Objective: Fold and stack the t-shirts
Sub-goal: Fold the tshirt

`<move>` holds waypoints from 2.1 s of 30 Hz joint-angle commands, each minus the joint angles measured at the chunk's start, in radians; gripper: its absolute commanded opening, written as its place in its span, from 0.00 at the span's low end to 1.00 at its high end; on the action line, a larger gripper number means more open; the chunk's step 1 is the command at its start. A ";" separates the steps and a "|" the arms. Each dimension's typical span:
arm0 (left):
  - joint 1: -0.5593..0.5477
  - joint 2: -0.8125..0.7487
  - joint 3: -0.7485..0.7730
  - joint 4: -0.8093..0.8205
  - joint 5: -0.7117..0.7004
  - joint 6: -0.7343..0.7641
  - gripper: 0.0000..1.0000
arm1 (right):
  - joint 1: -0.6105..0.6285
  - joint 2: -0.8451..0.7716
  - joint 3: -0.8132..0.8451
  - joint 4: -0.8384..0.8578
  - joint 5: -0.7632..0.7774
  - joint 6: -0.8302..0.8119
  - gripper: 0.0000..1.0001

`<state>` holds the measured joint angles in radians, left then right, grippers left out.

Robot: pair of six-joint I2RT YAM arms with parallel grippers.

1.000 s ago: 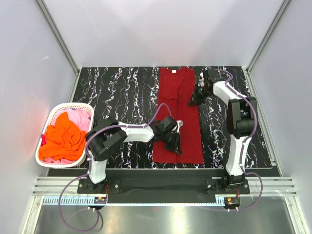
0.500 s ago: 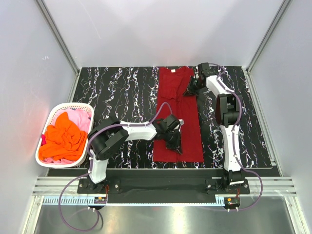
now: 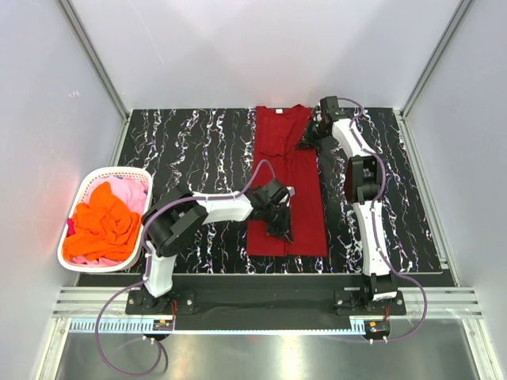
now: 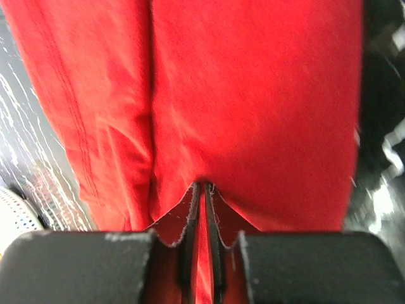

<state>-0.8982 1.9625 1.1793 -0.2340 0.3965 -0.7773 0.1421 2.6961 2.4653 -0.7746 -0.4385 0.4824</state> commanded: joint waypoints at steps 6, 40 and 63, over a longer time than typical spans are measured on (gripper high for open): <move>0.035 -0.079 0.034 -0.087 -0.038 0.012 0.13 | -0.052 -0.419 -0.328 -0.201 0.087 0.021 0.15; 0.219 -0.501 -0.285 -0.073 -0.010 0.118 0.26 | 0.155 -1.251 -1.715 0.044 0.277 0.289 0.00; 0.242 -0.527 -0.428 -0.105 -0.077 0.118 0.36 | 0.217 -1.182 -1.632 -0.052 0.379 0.291 0.00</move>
<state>-0.6586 1.4761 0.7677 -0.3523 0.3313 -0.6628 0.3511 1.5215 0.7940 -0.7830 -0.0940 0.7753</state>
